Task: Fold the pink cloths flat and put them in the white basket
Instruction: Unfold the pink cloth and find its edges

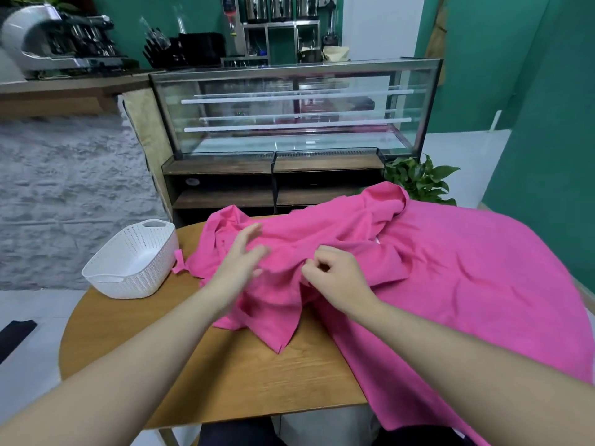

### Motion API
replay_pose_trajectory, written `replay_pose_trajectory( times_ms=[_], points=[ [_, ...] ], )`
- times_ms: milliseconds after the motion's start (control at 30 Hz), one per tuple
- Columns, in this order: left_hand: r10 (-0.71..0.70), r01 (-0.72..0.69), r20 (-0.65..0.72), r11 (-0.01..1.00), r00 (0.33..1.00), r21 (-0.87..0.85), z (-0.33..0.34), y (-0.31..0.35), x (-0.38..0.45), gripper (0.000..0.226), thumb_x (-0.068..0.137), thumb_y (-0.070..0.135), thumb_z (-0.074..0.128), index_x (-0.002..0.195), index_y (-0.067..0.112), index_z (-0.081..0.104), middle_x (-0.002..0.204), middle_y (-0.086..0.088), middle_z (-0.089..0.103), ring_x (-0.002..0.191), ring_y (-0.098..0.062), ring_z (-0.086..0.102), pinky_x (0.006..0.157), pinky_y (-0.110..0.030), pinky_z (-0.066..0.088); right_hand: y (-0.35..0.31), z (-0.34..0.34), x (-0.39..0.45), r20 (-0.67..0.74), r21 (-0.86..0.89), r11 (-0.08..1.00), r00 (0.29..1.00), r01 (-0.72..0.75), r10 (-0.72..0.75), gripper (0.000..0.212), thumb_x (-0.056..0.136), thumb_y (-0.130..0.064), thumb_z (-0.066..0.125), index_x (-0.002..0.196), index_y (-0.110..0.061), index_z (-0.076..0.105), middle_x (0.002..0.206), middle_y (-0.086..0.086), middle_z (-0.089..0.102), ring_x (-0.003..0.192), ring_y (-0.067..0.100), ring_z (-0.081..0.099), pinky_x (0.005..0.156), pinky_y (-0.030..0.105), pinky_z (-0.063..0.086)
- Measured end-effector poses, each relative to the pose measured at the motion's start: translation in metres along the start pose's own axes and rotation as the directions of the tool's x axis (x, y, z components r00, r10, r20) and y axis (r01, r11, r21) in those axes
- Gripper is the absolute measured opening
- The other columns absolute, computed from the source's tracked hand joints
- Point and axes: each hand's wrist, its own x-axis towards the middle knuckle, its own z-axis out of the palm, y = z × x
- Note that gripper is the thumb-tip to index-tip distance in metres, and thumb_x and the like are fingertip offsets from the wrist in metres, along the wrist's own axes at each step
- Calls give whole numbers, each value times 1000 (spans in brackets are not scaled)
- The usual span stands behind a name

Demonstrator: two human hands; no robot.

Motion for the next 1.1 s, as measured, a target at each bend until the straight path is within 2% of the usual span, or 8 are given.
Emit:
replay_pose_trajectory(
  times_ms=[133,233,367,500,733,933,1033,1100],
  points=[
    [252,-395,361,825,898,405,23,-3,-20,102,78,22,82,152,44,16,137,12,54,118,3,56,100,-18,46,-14,1,11,155,255,939,968,-230,195,31,81,-17,55,52,-16,44,49,-8,42,49,4,36,51,23,32],
    [339,-360,152,722,928,590,30,-1,-16,57,88,12,63,140,33,49,112,2,70,85,-4,65,78,-16,48,-14,-4,9,237,279,923,951,-264,200,36,92,-15,63,58,-11,50,53,-5,46,50,6,38,52,23,32],
    [218,-189,-45,919,975,347,30,15,-9,37,94,-4,42,107,22,66,103,13,65,102,-6,57,88,-5,39,4,-14,-7,188,-285,957,976,-52,109,53,67,-61,75,87,-21,47,83,-13,52,78,10,48,70,33,41],
    [75,-75,40,997,996,-19,30,29,-13,45,94,1,40,84,33,69,92,3,70,92,-17,62,86,-36,46,31,-19,-18,73,-634,743,941,-213,331,61,71,-41,72,122,-29,41,124,-4,46,116,24,46,92,44,43],
    [256,-257,45,916,966,306,8,41,-19,29,92,12,43,85,30,64,61,15,57,57,-5,47,58,-20,36,61,-41,-14,-57,-166,869,884,-467,464,20,81,-14,47,89,-29,59,85,-2,64,85,26,59,70,34,44],
    [110,-228,202,563,973,794,-28,21,-26,53,85,70,52,132,47,42,125,13,59,118,-16,57,95,-31,42,53,-73,-6,-164,168,906,895,-388,414,13,96,-12,48,85,-18,44,77,2,47,71,15,46,58,22,38],
    [-2,-291,293,97,956,952,-25,18,-27,93,65,88,56,145,52,25,129,15,50,113,-18,60,86,-35,49,41,-96,-10,78,-132,934,936,-332,343,33,89,-54,62,107,-29,51,85,-12,52,82,10,50,75,23,41],
    [-22,-267,266,-82,964,960,-23,13,-20,57,80,66,60,130,41,48,119,10,50,104,-21,62,78,-36,51,33,-114,-14,355,-578,808,857,-113,373,79,71,-79,61,135,-38,43,108,-17,57,101,11,57,89,29,45]
  ],
)
